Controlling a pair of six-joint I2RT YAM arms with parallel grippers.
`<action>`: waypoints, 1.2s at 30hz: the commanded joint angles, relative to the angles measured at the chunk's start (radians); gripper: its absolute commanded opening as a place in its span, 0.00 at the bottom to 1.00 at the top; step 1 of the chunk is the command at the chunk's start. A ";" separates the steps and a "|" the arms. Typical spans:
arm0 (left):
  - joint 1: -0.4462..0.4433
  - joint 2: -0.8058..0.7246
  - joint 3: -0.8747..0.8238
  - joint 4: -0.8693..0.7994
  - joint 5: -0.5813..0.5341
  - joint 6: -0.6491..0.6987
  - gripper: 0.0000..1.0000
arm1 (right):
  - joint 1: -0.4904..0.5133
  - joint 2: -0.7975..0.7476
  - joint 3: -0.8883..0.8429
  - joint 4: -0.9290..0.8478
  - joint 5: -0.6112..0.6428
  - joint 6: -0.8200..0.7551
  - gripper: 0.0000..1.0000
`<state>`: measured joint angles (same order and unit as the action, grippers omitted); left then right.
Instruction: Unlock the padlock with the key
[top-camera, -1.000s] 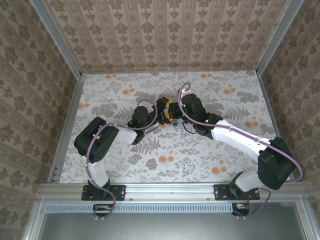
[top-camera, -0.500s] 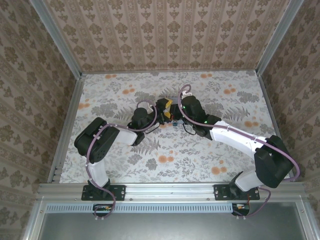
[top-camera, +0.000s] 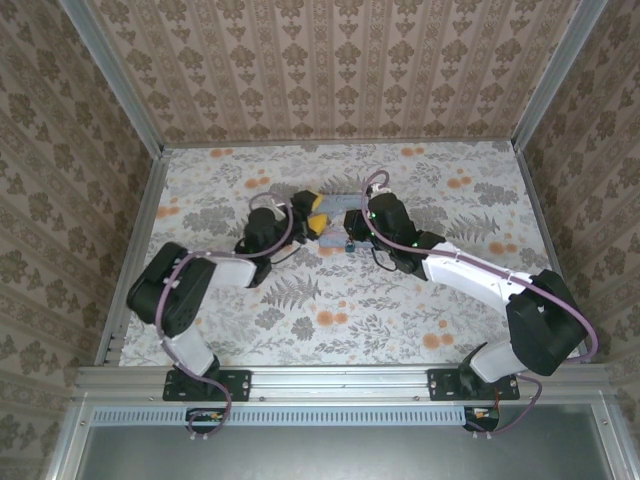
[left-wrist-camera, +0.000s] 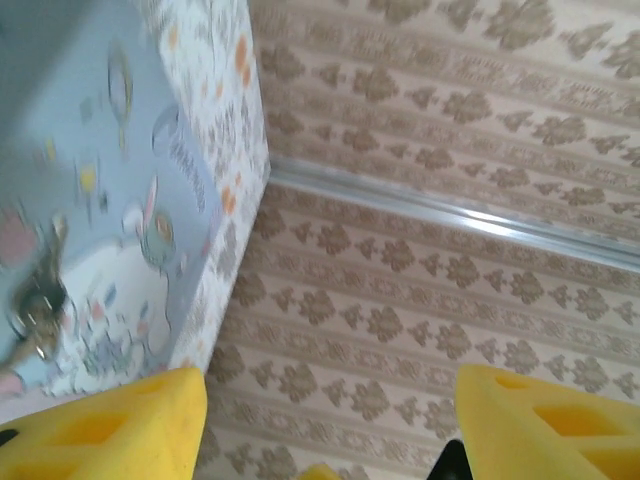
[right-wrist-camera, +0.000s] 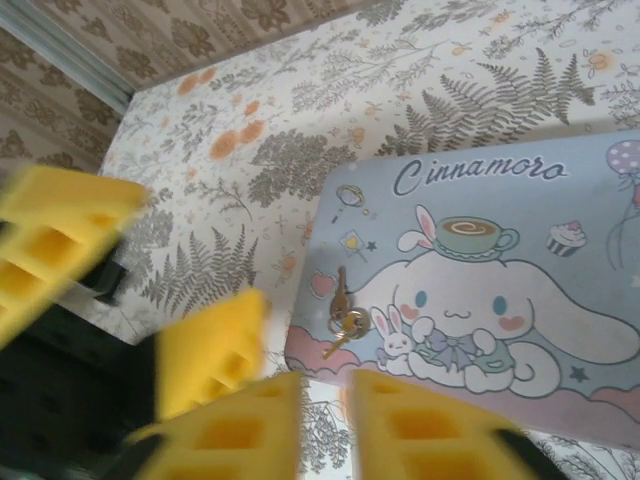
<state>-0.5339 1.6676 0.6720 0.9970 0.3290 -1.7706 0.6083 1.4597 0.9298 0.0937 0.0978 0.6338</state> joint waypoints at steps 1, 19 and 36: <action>0.068 -0.102 -0.012 -0.191 0.034 0.193 0.70 | -0.014 0.016 0.028 -0.043 -0.036 -0.011 0.38; 0.342 -0.297 -0.031 -0.604 0.113 0.523 0.83 | 0.046 0.415 0.453 -0.425 -0.009 -0.280 0.51; 0.368 -0.279 -0.040 -0.584 0.149 0.519 0.85 | 0.073 0.504 0.555 -0.495 0.107 -0.352 0.46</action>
<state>-0.1741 1.3815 0.6407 0.4095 0.4580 -1.2778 0.6815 1.9503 1.4570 -0.3607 0.1619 0.3008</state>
